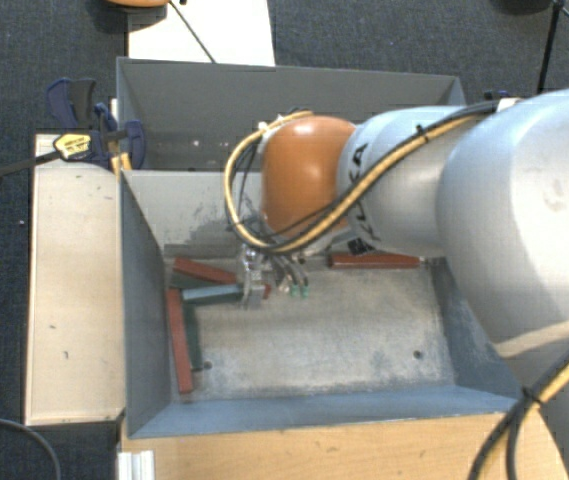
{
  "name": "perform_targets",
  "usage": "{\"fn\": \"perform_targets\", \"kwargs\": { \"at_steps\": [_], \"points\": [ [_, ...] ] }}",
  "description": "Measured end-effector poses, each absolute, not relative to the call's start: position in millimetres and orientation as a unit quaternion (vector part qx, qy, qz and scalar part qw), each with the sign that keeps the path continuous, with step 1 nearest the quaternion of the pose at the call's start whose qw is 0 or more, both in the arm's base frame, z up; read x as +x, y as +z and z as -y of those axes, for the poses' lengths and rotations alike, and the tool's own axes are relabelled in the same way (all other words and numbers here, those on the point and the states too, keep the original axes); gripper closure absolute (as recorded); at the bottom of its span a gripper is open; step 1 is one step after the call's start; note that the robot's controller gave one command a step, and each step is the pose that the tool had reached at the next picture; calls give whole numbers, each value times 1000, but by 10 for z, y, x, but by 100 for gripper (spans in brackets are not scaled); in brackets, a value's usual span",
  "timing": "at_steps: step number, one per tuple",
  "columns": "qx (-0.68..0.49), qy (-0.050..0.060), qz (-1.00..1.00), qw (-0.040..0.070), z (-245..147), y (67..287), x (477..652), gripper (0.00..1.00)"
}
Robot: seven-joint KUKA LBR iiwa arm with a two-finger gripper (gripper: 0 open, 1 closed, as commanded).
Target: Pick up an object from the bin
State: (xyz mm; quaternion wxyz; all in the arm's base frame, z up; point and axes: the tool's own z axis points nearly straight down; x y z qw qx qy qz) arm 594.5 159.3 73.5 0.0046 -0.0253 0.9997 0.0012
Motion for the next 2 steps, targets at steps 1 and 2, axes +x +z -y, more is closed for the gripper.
{"fn": "perform_targets", "kwargs": {
  "at_steps": [1, 2],
  "points": [
    [-11, 1, -1000, 1, -1651, 1695, 5834, 100],
    [-10, 1, -1000, 1, -1651, 1695, 5834, 100]
  ]
}}
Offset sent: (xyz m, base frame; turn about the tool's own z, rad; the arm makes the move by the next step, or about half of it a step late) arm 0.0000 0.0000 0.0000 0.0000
